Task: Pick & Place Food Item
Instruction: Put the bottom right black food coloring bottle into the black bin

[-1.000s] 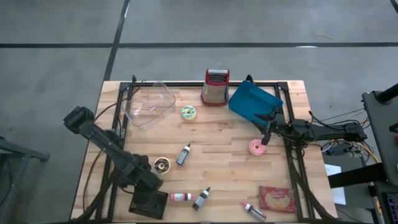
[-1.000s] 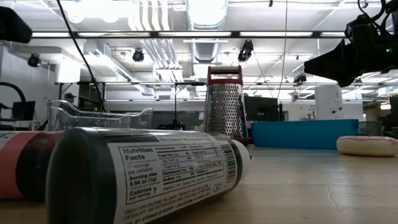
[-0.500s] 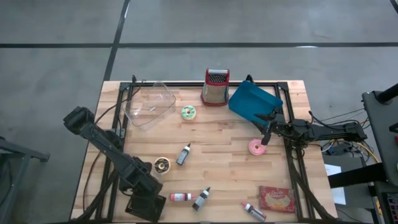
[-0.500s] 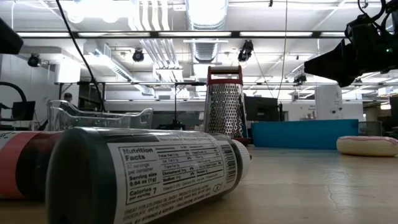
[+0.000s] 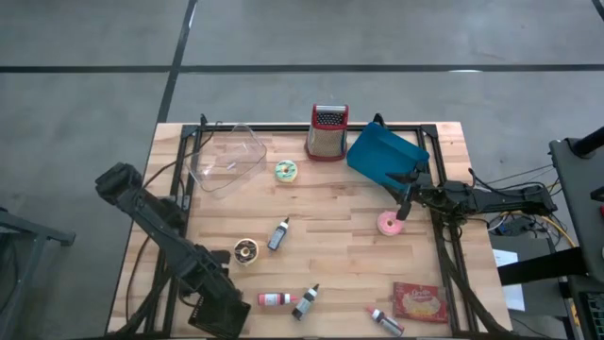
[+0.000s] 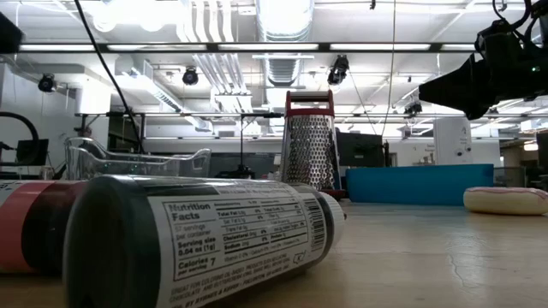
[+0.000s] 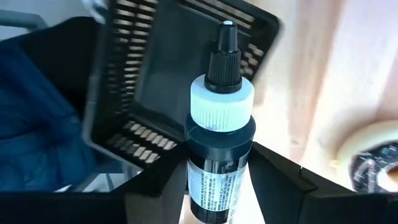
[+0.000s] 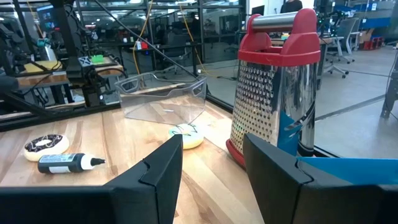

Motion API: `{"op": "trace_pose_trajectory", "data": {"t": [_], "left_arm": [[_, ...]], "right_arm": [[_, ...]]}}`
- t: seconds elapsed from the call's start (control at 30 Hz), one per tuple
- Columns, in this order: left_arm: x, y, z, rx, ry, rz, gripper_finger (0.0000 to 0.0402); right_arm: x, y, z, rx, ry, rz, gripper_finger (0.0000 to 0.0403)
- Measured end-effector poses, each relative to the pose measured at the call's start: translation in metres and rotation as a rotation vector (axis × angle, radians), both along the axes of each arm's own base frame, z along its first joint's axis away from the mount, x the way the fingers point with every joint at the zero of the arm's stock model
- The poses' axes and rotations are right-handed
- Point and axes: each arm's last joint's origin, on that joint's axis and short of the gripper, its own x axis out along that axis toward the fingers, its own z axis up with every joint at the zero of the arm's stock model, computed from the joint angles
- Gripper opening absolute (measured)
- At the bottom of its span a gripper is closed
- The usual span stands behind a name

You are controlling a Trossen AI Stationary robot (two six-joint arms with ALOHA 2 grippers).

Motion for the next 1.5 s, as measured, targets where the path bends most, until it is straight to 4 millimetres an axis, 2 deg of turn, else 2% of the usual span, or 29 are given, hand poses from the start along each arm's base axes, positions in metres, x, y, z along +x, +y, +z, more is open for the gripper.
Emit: {"op": "trace_pose_trajectory", "data": {"t": [0.3,0.4,0.87,1.17,1.33,1.5], "left_arm": [[0.001,-0.017,0.030,-0.238,0.166,0.107,0.0165],[0.000,-0.019,0.033,-0.277,0.222,0.123,0.0165],[0.003,-0.018,-0.014,-0.112,0.219,0.085,0.0165],[0.016,-0.026,-0.045,-0.032,0.158,0.104,0.0165],[0.019,-0.027,-0.051,0.001,0.144,0.163,0.0165],[0.019,-0.028,-0.049,-0.015,0.163,0.216,0.0165]], "right_arm": [[0.000,0.000,0.000,0.000,0.000,0.000,0.0164],[0.000,0.000,0.000,0.000,0.000,0.000,0.0164],[0.000,0.000,0.000,0.000,0.000,0.000,0.0164],[0.000,0.000,0.000,0.000,0.000,0.000,0.0164],[0.000,0.000,0.000,0.000,0.000,0.000,0.0164],[0.000,0.000,0.000,0.000,0.000,0.000,0.0164]]}}
